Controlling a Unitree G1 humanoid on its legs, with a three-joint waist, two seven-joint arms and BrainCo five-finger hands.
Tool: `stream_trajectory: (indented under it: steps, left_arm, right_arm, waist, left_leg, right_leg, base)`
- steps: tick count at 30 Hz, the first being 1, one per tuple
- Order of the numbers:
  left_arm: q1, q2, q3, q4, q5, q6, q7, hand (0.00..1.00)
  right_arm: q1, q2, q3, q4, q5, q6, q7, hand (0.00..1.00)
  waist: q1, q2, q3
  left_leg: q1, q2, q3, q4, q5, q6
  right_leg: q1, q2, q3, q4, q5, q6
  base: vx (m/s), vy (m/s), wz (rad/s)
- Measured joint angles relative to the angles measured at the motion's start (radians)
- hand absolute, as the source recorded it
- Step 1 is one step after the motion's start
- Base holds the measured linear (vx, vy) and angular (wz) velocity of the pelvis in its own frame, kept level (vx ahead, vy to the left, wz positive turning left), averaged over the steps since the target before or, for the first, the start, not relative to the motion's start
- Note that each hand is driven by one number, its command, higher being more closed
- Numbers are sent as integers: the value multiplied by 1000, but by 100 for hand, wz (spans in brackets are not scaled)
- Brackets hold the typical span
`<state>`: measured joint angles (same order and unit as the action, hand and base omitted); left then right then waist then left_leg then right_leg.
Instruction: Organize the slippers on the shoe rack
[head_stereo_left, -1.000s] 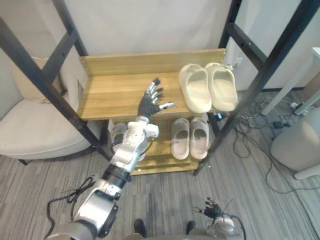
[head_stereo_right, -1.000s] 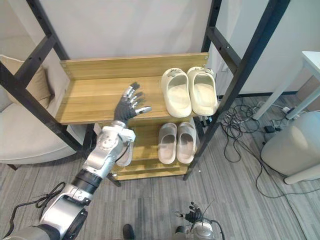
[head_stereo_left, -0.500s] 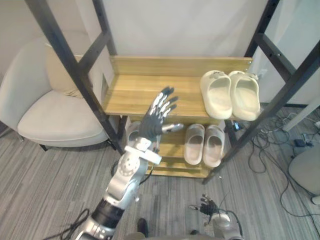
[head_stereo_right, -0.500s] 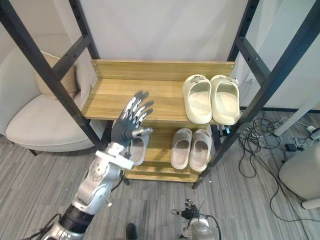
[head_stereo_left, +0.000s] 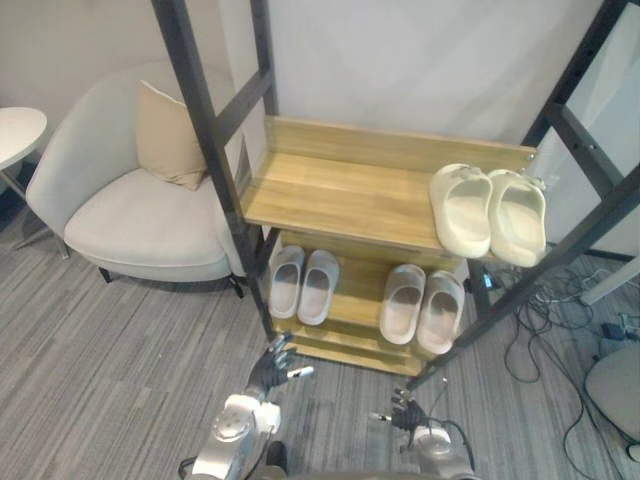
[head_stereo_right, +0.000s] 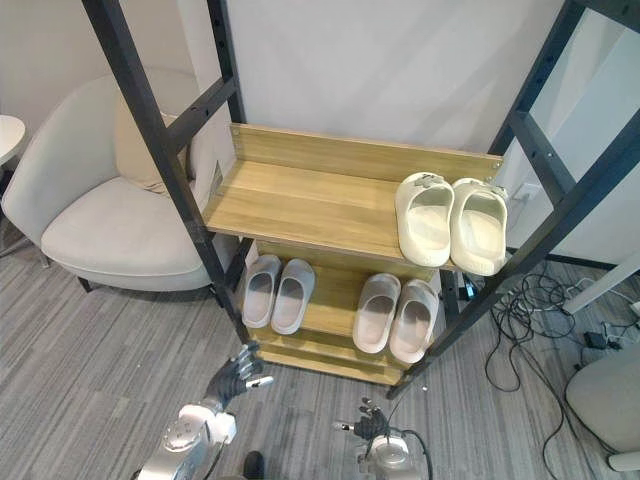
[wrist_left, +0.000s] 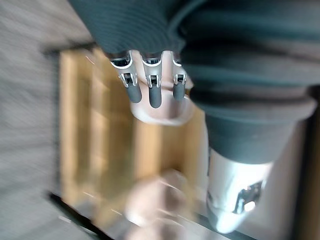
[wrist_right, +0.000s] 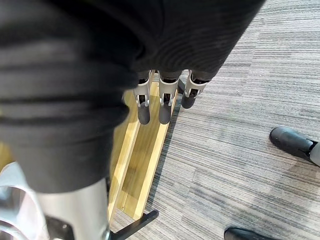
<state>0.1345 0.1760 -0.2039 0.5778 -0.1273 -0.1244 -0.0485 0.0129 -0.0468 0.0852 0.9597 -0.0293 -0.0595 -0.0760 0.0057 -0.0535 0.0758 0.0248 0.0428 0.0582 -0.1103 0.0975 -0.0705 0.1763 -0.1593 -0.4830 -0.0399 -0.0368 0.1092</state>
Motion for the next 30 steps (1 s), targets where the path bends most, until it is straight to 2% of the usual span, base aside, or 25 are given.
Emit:
stream_trajectory:
  steps: [2, 3, 4, 5, 6, 9, 11, 13, 21, 23, 25, 26, 27, 28, 29, 30]
  left_arm:
    - [2, 4, 38, 60, 50, 4, 25, 0]
    - [2, 7, 77, 111, 109, 3, 28, 0]
    - [12, 7, 100, 130, 127, 3, 37, 0]
    - [16, 7, 105, 133, 131, 3, 43, 0]
    - [34, 8, 128, 163, 137, 3, 50, 0]
    - [37, 2, 160, 225, 152, 3, 52, 0]
    - [37, -6, 188, 269, 184, 8, 70, 0]
    - [36, -11, 188, 269, 185, 7, 87, 0]
    - [36, -41, 189, 279, 182, 6, 109, 0]
    - [39, -47, 188, 279, 182, 6, 112, 0]
    - [34, -54, 187, 279, 181, 6, 114, 0]
    - [33, -56, 185, 279, 181, 6, 115, 0]
    - [34, -57, 181, 280, 177, 6, 117, 0]
    - [32, -52, 177, 279, 172, 6, 121, 0]
    - [24, -44, 174, 276, 168, 5, 133, 0]
    - [20, -46, 174, 276, 166, 5, 134, 0]
  right_arm:
    - [0, -19, 18, -93, -2, 6, 14, 0]
    - [17, -64, 42, -181, 10, -63, 30, 0]
    - [22, -75, 27, -190, 14, -91, 37, 0]
    - [26, -76, 16, -189, 21, -100, 43, 0]
    - [70, -83, -46, -195, 31, -108, 64, 0]
    - [140, -99, -55, -194, 26, -92, 65, 0]
    - [192, -107, -42, -196, -21, -65, 78, 0]
    - [195, -99, -40, -198, -50, -58, 87, 0]
    - [127, -95, -41, -101, -49, -64, 72, 0]
    - [107, -91, -43, -51, -49, -63, 64, 0]
    - [90, -80, -43, -26, -49, -55, 56, 0]
    - [81, -80, -43, -25, -49, -52, 56, 0]
    - [66, -78, -42, -25, -49, -50, 55, 0]
    - [65, -70, -41, -27, -49, -50, 54, 0]
    - [64, -53, -41, -32, -48, -51, 53, 0]
    - [64, -48, -40, -34, -48, -51, 53, 0]
  waist:
    - [-2, 0, 3]
    - [-3, -1, 7]
    - [1, -1, 7]
    - [1, -2, 6]
    - [0, -2, 6]
    - [-1, 3, 7]
    - [-21, 7, 9]
    - [-20, 10, 10]
    - [-8, 23, 13]
    - [-4, 24, 14]
    - [2, 18, 18]
    - [2, 22, 21]
    - [0, 24, 30]
    - [0, 28, 33]
    - [-1, 26, 45]
    - [-3, 27, 51]
  left_leg:
    - [-5, 1, 2, 0, 0, 0]
    - [4, 5, 30, 0, -7, 0]
    - [13, 6, 43, 0, -13, -1]
    - [16, 6, 44, 0, -14, -1]
    - [30, 5, 51, 0, -24, -4]
    - [40, 7, 69, 0, -32, -5]
    - [44, 10, 78, 0, -38, -9]
    - [45, 16, 93, 0, -41, -12]
    - [62, 14, 89, 0, -43, -11]
    - [70, 3, 79, 0, -50, -6]
    - [63, -28, 53, 0, -66, 6]
    - [63, -32, 38, 0, -67, 9]
    - [63, -33, 4, 6, -69, 12]
    - [63, -33, -27, 14, -69, 13]
    - [50, -34, -93, 49, -77, 25]
    - [43, -33, -118, 62, -79, 28]
  right_leg:
    - [-4, 0, 6, 2, 0, 0]
    - [-12, 0, 27, 3, 0, 0]
    - [-8, 0, 37, 3, 0, 0]
    - [-8, 0, 39, 3, -1, 0]
    - [-3, -2, 57, 3, -4, 0]
    - [-2, -3, 73, 4, -7, 2]
    - [-5, 0, 83, 4, -10, 1]
    - [-17, 2, 99, 12, -12, -1]
    - [-18, -6, 99, 58, -39, 0]
    - [-45, -38, 83, 154, -92, 6]
    - [-79, -95, 74, 287, -146, 30]
    - [-93, -105, 80, 330, -147, 33]
    - [-147, -122, 124, 464, -134, 31]
    - [-168, -124, 164, 530, -118, 20]
    - [-197, -116, 246, 643, -84, -9]
    - [-215, -112, 270, 663, -97, -9]
  base:
    - [1, 5, -14]
    - [-19, 24, -30]
    - [-15, 27, -31]
    - [16, 18, -30]
    - [29, 9, -27]
    - [31, 4, -22]
    - [20, -5, -14]
    - [5, -2, -20]
    - [-10, 2, 0]
    - [-17, 16, 20]
    - [-13, 33, 33]
    - [-11, 51, 45]
    - [-5, 52, 56]
    - [-4, 64, 115]
    - [7, 26, 118]
    - [-11, -39, 168]
